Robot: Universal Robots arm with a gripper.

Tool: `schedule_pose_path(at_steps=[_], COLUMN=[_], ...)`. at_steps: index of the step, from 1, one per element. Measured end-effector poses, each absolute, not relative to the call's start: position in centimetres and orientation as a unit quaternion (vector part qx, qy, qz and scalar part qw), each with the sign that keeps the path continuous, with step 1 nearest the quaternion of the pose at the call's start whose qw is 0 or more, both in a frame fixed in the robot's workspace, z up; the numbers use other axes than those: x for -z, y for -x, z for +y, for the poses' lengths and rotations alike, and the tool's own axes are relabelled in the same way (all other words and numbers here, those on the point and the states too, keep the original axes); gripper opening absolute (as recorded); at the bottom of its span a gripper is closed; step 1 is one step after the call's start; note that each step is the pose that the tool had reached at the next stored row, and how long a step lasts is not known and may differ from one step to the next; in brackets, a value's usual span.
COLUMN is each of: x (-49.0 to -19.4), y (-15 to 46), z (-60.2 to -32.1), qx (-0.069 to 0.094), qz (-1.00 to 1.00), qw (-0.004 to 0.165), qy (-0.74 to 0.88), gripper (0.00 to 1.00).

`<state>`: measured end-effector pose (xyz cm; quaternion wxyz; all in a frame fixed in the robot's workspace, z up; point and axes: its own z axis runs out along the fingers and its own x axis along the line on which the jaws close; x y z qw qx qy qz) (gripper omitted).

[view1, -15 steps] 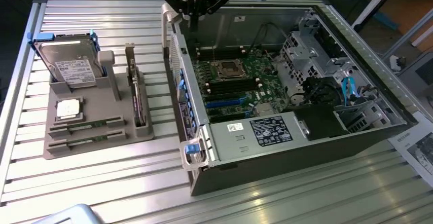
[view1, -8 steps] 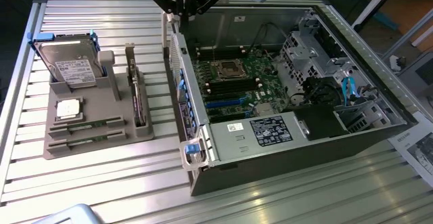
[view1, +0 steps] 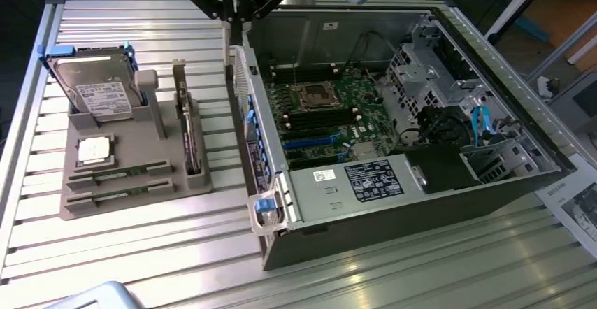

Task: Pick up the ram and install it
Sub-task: 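Reach for the ram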

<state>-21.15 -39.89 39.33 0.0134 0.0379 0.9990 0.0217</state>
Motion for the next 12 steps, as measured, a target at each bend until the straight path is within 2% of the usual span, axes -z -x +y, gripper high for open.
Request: schedule_pose_path(at_steps=[12], x=[-39.3], y=[24.1], z=[-39.9], qx=[-0.022], qz=[0.999], qw=[0.013], qy=[-0.038], gripper=[0.1])
